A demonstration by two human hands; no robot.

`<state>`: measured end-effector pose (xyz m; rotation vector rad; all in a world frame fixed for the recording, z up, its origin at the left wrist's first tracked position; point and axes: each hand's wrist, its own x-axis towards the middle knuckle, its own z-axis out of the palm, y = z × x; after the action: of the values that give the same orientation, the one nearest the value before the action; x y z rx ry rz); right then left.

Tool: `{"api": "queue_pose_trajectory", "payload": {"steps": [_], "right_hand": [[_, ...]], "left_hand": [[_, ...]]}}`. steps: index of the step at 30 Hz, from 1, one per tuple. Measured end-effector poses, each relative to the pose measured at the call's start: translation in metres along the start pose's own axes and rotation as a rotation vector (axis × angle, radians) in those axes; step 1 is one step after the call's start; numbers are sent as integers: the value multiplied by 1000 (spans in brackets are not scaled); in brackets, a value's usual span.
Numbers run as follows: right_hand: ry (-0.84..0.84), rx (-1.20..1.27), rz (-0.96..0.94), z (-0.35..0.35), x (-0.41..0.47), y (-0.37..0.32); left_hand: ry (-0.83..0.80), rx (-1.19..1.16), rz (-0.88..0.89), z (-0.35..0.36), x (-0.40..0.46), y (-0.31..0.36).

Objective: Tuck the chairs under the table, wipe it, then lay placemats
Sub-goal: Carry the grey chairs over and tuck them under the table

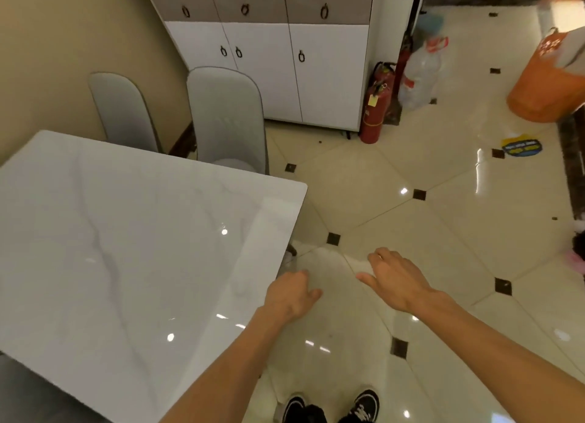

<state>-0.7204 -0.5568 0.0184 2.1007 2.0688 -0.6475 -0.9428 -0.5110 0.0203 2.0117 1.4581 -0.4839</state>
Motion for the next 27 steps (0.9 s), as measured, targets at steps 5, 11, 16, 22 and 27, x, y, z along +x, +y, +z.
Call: {"api": "queue_pose_trajectory", "payload": {"steps": [5, 11, 16, 22, 27], "right_hand": [[58, -35, -65, -65, 53, 24], [70, -82, -189, -119, 138, 39], [77, -125, -188, -168, 213, 85], [39, -178, -92, -227, 304, 147], [16, -204, -213, -254, 402, 149]], "left_hand": [[109, -24, -57, -42, 31, 30], [143, -77, -134, -96, 103, 47], [127, -129, -140, -152, 200, 61], [129, -180, -103, -227, 286, 92], [161, -213, -190, -281, 345, 88]]}}
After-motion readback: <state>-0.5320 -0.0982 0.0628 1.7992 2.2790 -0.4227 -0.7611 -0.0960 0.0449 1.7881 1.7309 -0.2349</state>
